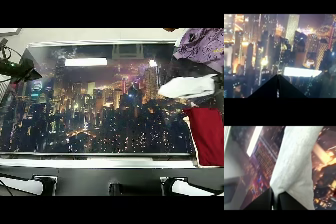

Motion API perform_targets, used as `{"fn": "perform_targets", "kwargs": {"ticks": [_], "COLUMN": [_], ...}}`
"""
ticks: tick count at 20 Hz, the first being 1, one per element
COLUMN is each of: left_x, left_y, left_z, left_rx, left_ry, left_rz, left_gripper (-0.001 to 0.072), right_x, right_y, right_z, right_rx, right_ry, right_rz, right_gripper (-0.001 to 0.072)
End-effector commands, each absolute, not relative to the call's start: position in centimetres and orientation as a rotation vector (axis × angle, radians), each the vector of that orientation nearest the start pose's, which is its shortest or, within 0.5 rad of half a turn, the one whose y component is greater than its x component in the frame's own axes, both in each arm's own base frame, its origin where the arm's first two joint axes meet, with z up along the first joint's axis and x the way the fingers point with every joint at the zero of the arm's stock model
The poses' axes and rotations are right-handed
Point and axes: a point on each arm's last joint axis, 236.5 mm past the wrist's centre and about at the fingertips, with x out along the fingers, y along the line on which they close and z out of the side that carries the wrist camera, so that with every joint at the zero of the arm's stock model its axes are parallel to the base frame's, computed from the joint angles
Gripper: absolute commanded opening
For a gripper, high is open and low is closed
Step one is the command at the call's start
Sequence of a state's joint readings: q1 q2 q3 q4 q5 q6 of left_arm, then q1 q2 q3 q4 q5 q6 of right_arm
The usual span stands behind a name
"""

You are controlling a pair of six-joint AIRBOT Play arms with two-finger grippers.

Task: Fold the clothes and pants, and hang the long-sleeved shirts on hangers.

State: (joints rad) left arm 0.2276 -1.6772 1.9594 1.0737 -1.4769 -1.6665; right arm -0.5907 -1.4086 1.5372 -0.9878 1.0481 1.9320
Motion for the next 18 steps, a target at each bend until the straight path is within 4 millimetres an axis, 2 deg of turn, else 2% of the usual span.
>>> {"fn": "perform_targets", "kwargs": {"ticks": [1,8,14,18], "left_x": [48.5,45.7,45.4,45.3], "left_y": [-0.4,-1.8,-4.1,-4.7], "left_z": [12.1,11.5,11.7,11.7], "left_rx": [-0.553,-0.528,-0.493,-0.486], "left_ry": [1.193,1.316,1.332,1.337], "left_rz": [-0.161,-0.202,-0.245,-0.255], "left_gripper": [0.0017,0.0017,0.0017,0.0017], "right_x": [43.4,38.7,35.5,30.4], "right_y": [-21.0,-23.5,-23.6,-24.2], "right_z": [16.4,17.1,17.1,15.3], "right_rx": [1.069,0.979,0.923,0.814], "right_ry": [0.616,0.628,0.693,0.873], "right_rz": [-0.518,-0.729,-0.811,-0.953], "right_gripper": [0.0024,0.0024,0.0024,0.0025]}}
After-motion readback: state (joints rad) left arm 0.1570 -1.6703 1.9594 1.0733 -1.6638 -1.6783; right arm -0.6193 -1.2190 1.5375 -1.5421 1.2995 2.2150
